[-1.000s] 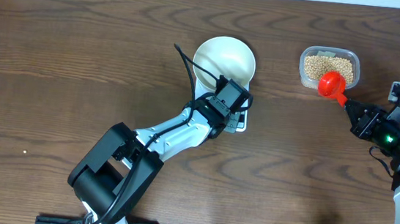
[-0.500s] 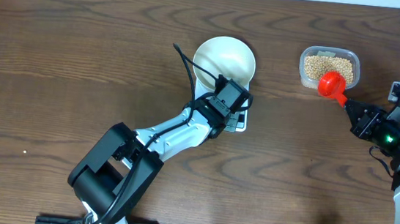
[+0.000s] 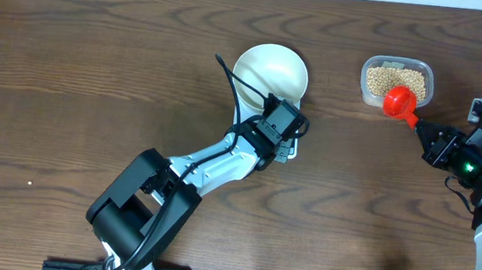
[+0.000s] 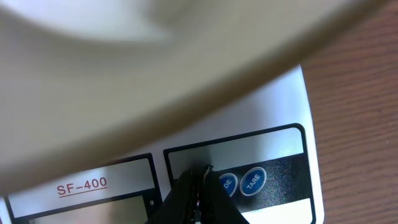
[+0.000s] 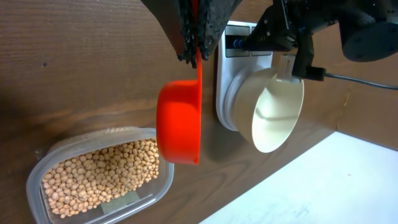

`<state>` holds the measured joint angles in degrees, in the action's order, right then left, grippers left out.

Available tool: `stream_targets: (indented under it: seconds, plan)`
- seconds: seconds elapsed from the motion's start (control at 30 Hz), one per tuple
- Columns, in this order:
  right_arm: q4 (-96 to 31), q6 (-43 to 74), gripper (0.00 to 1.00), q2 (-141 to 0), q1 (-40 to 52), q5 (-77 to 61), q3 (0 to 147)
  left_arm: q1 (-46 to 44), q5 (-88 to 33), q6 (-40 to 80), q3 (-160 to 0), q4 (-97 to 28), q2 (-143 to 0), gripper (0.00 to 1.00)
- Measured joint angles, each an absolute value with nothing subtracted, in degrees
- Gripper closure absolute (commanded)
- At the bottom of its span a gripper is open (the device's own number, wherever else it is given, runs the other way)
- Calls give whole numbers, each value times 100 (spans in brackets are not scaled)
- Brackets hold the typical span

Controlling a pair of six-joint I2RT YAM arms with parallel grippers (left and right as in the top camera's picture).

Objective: Scoop item into bowl and weigh 50g on scale

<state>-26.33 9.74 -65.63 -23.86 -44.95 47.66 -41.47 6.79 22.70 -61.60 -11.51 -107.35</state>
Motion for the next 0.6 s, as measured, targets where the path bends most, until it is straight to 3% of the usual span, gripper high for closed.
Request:
stream_targets:
  seconds: [0.6]
  plan:
    - [-2635,974,99,-6563,-2386,-4495,4766,-4176,790,2270,-6226,-1337,-10763,92]
